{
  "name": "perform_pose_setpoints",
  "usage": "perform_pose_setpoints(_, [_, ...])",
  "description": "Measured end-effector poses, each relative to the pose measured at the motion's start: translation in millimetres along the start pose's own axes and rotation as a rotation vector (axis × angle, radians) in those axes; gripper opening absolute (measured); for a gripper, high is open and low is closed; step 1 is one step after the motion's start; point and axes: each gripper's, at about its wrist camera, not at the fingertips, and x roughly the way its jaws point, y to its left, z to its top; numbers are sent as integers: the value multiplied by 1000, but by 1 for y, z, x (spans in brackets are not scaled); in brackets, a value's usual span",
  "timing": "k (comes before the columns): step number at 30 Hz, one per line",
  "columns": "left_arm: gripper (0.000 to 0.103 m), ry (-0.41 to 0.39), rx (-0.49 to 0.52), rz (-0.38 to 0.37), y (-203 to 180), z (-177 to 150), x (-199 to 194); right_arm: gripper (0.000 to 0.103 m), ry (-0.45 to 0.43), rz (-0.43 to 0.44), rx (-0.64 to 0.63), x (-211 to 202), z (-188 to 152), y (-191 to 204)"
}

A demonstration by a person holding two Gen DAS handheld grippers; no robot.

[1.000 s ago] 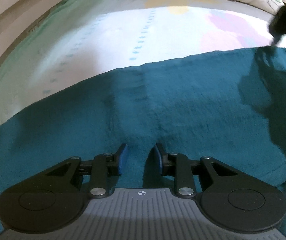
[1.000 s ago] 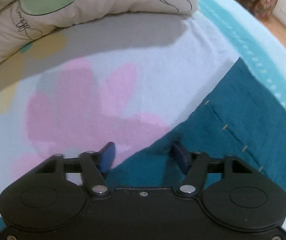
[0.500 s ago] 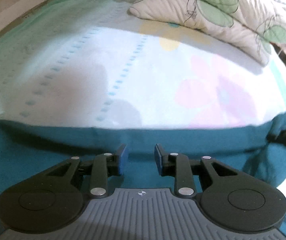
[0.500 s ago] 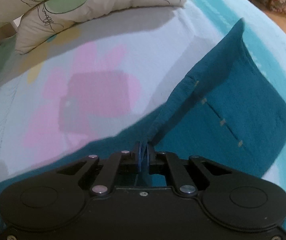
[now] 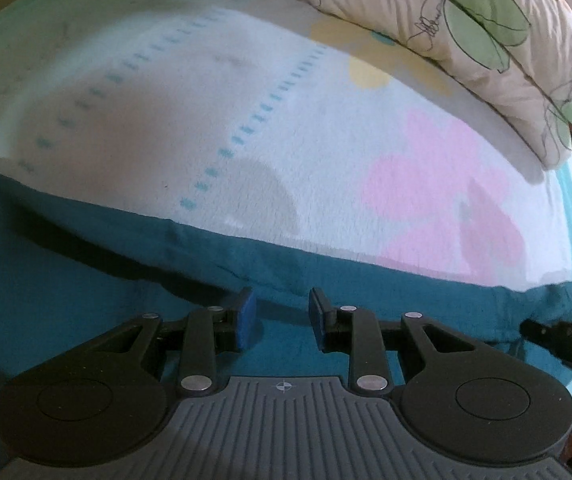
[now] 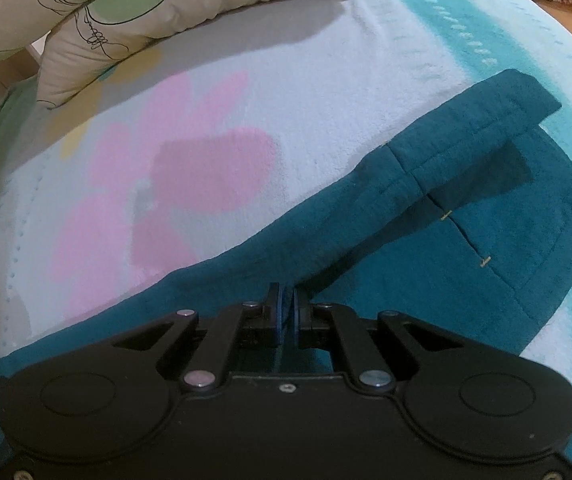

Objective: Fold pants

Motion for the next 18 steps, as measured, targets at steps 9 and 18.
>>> perform_pose_setpoints(9, [28, -13, -71, -15, -2, -1, 10, 10, -7, 24, 8, -4, 0, -5])
perform_pose_setpoints(18, [28, -12, -188, -78, 2, -15, 18, 10, -18, 58, 21, -12, 0, -11])
